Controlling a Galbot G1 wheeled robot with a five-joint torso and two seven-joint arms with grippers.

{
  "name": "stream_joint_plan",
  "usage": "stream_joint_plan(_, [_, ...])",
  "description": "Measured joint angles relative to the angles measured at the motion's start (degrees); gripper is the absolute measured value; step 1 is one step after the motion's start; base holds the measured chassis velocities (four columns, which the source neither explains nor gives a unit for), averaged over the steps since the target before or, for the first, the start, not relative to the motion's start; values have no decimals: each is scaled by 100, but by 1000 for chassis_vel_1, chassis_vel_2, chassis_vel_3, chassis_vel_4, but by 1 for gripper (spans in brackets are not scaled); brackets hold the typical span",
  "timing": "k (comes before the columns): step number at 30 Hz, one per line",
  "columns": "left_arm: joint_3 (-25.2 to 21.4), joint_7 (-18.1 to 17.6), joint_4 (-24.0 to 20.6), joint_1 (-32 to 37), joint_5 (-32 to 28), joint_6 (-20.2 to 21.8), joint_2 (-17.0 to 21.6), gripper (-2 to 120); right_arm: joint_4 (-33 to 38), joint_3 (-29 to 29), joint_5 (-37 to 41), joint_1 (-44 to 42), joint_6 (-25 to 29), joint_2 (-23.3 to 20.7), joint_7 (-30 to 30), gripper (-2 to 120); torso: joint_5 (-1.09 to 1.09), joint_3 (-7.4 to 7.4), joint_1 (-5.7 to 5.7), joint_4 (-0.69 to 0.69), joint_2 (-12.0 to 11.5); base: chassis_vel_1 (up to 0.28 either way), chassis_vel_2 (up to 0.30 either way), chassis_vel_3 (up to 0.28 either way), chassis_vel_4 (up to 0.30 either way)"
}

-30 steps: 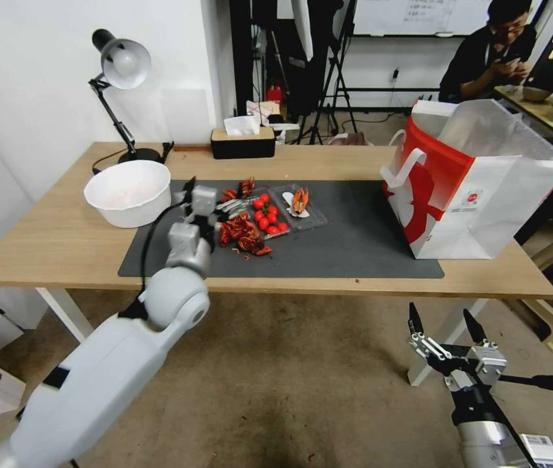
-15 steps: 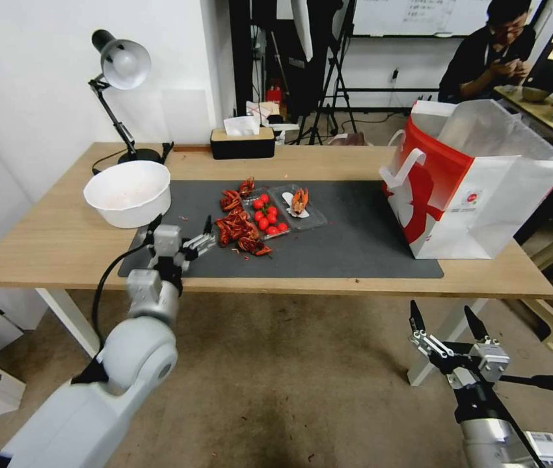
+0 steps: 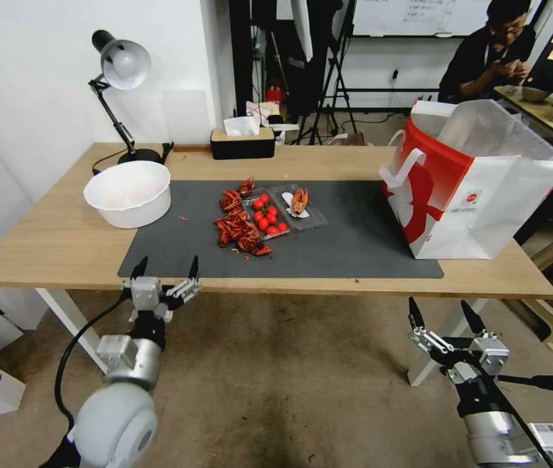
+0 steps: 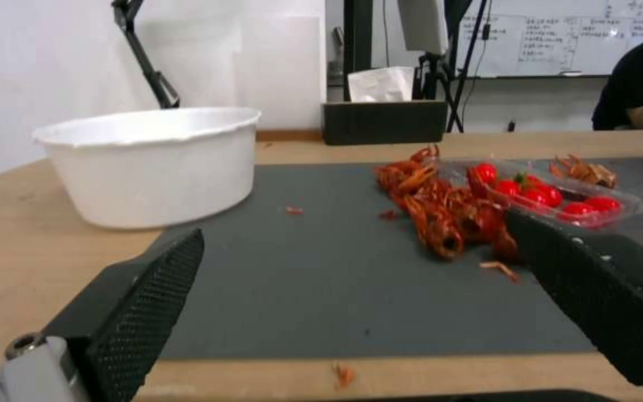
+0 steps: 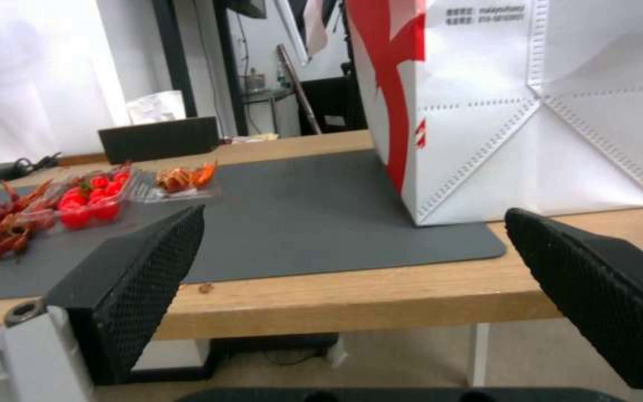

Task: Pick up the trash from the table and place it into the takeout bag.

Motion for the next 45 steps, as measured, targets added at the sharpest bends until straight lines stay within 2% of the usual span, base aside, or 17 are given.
stream_joint_plan(12, [-50, 149, 30, 499, 432, -264, -329, 100, -121, -2, 111, 107, -119, -135, -76, 100, 0, 0, 0, 0, 0, 0, 0, 0, 0])
stream_joint_plan(17, [-58, 197, 233, 532, 614, -446, -454, 100, -197, -66, 37, 183, -3, -112, -77, 100, 0, 0, 0, 0, 0, 0, 0, 0, 0])
stream_joint_plan(24, [-77, 208, 286, 581, 629, -558, -572, 100, -185, -116, -6, 226, -31, -95, -82, 100, 0, 0, 0, 0, -1, 0, 0, 0, 0])
stream_joint_plan(45, [-60, 233, 288, 599, 650, -530, -639, 100, -122, -93, -101, 218, -70, -101, 20, 100, 0, 0, 0, 0, -1, 0, 0, 0, 0])
